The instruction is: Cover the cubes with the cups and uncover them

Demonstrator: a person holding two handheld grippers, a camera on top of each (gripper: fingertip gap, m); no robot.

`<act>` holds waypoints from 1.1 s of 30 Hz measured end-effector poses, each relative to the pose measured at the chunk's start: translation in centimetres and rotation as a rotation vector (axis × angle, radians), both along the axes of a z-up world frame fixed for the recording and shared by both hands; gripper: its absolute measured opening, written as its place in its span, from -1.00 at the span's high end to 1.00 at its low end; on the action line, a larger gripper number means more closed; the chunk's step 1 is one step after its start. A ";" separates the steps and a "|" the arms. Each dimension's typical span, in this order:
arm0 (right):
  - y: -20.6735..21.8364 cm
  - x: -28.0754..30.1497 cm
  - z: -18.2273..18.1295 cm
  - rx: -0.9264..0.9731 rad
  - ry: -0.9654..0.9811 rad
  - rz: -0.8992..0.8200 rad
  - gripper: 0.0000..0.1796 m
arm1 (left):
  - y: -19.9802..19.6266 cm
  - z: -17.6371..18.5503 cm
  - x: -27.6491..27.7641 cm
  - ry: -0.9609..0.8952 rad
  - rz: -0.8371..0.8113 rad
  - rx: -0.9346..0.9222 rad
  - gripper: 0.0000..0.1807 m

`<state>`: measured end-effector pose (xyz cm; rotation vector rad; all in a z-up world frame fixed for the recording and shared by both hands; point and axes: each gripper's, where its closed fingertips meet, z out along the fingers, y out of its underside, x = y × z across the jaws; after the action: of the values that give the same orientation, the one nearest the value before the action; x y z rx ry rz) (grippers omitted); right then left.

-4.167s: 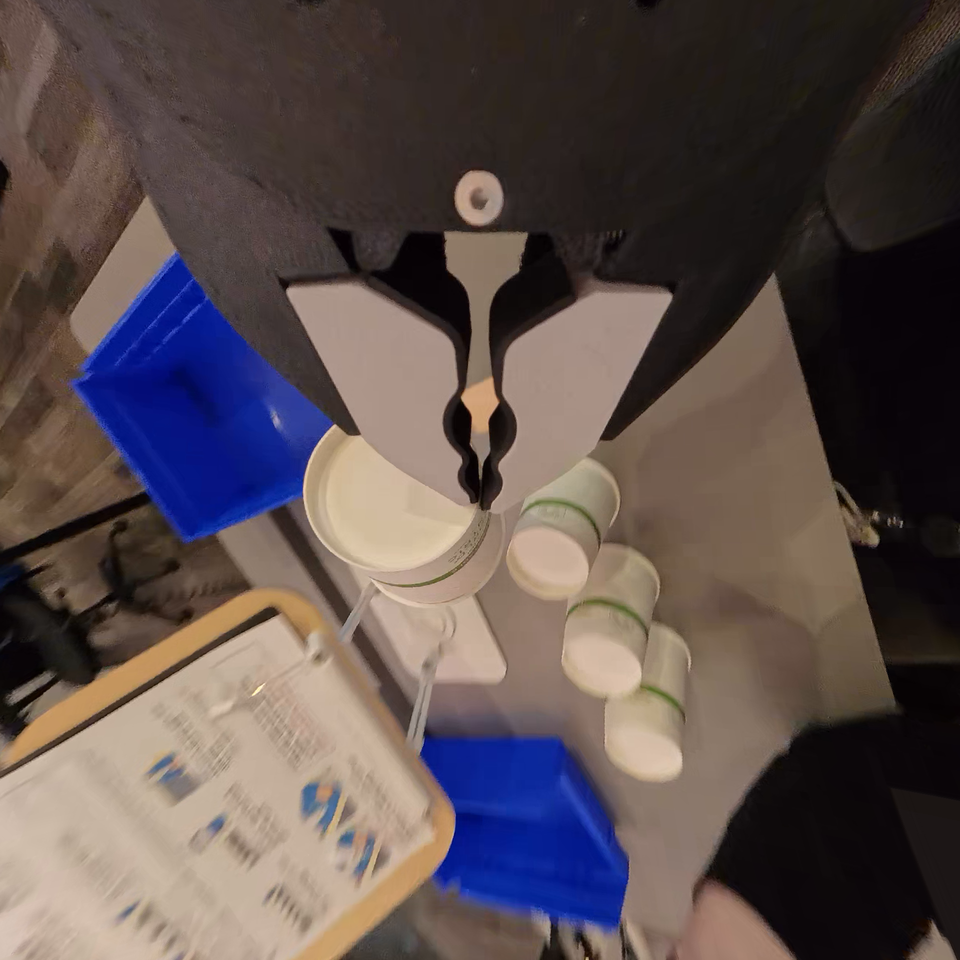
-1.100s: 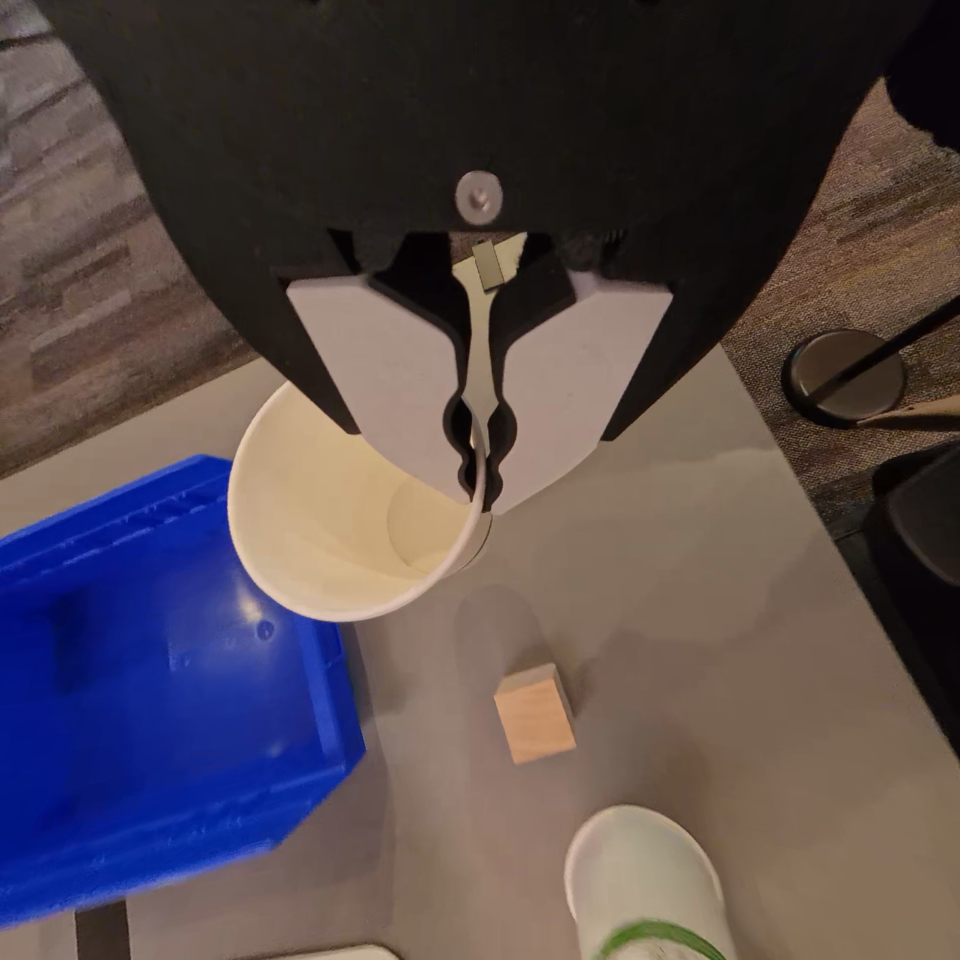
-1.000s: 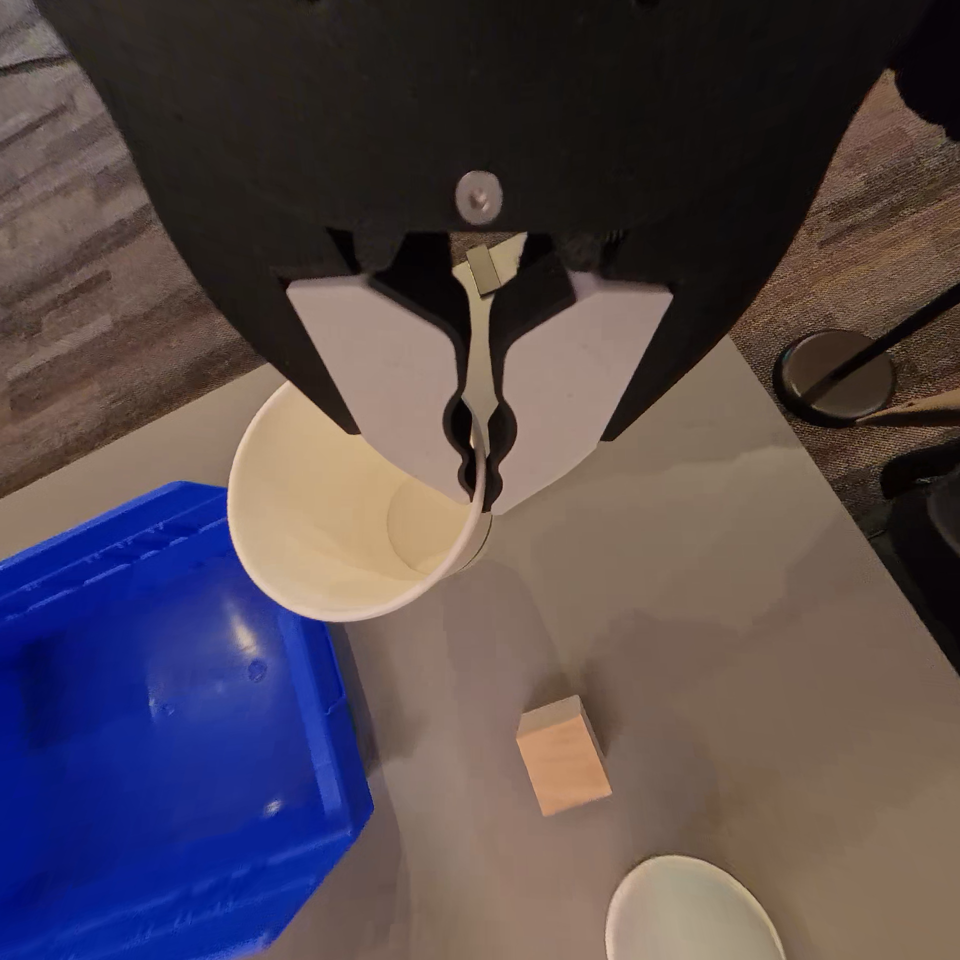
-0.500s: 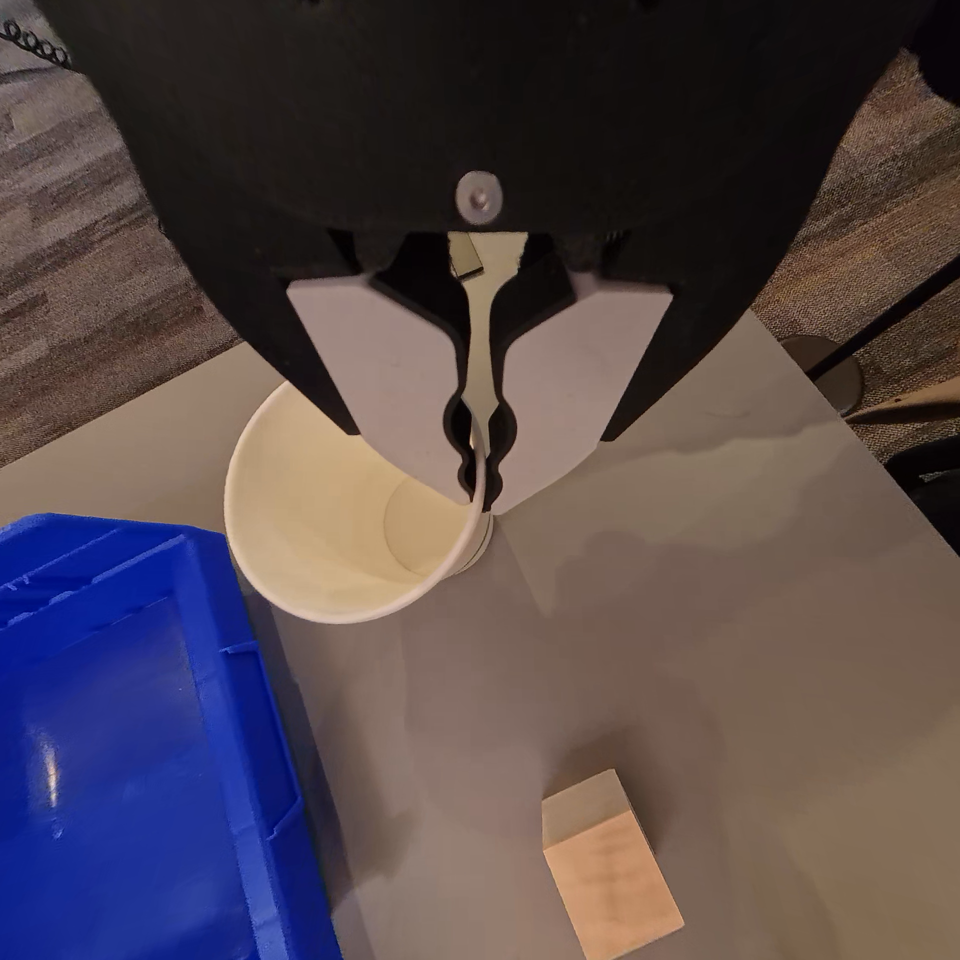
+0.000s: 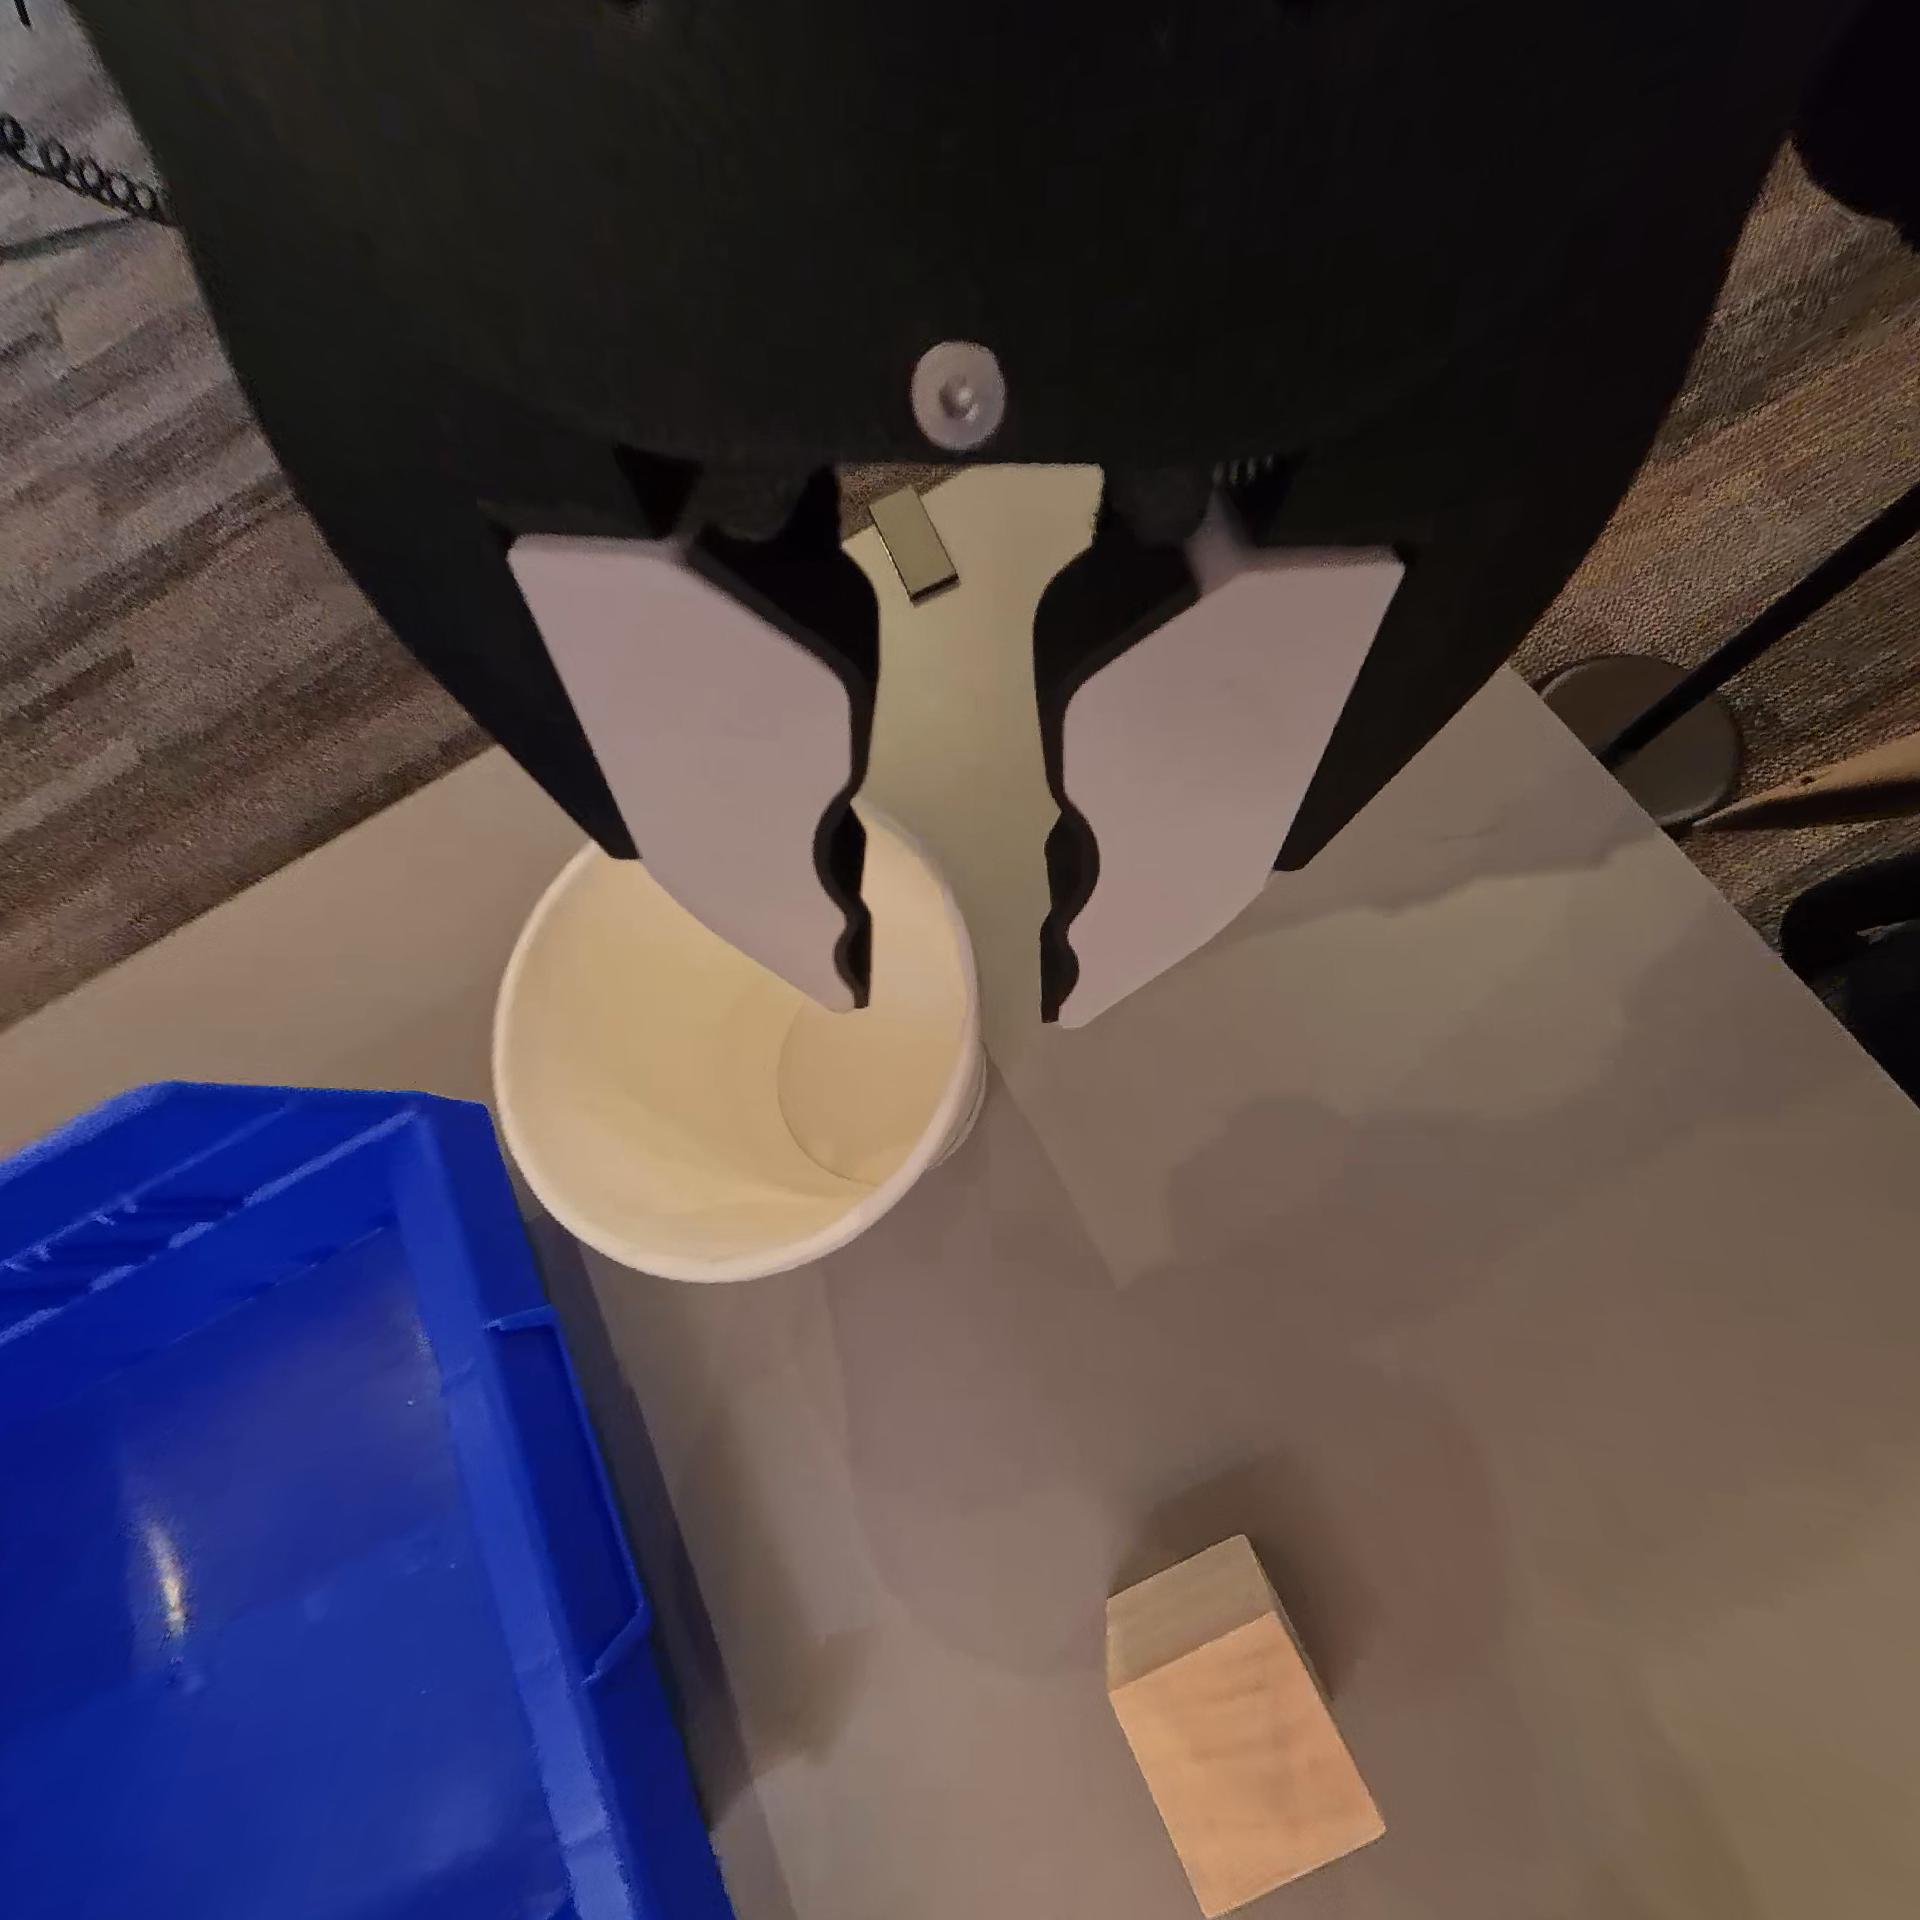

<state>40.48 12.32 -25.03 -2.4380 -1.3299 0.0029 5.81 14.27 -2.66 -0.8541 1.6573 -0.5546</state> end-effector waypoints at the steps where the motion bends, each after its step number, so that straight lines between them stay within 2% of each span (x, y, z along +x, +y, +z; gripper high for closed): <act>1: 0.0 0.2 0.6 0.022 -0.011 -0.009 0.60 | 0.0 0.0 0.0 -0.001 0.001 0.000 1.00; 4: 0.1 -0.1 2.9 0.113 -0.036 -0.019 0.46 | 0.1 0.1 -0.1 -0.005 0.002 -0.001 1.00; 7: 0.0 -2.1 5.2 0.185 -0.048 0.026 0.44 | 0.2 0.1 -0.1 -0.007 0.005 -0.003 1.00; 14: -0.2 -12.5 7.1 0.258 0.091 0.246 0.38 | 0.1 -0.2 0.3 0.007 0.005 -0.003 1.00; 20: 0.6 -20.9 5.3 0.210 0.147 0.390 0.04 | 0.0 -0.6 0.7 0.024 0.003 -0.002 1.00; 25: 2.4 -25.3 2.7 0.170 0.151 0.433 -0.29 | 0.1 -0.4 0.4 0.018 0.005 -0.002 1.00; 28: 3.2 -26.7 1.0 0.136 0.153 0.440 -0.34 | 0.0 -0.3 0.2 0.013 0.003 0.000 1.00; 33: 3.7 -27.2 -1.4 0.070 0.133 0.440 -0.26 | 0.1 -0.2 0.0 0.011 0.002 0.001 1.00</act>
<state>13.24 15.98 -26.41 -2.0036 -1.7392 0.2226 5.84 14.33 -2.84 -0.8591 1.6661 -0.5488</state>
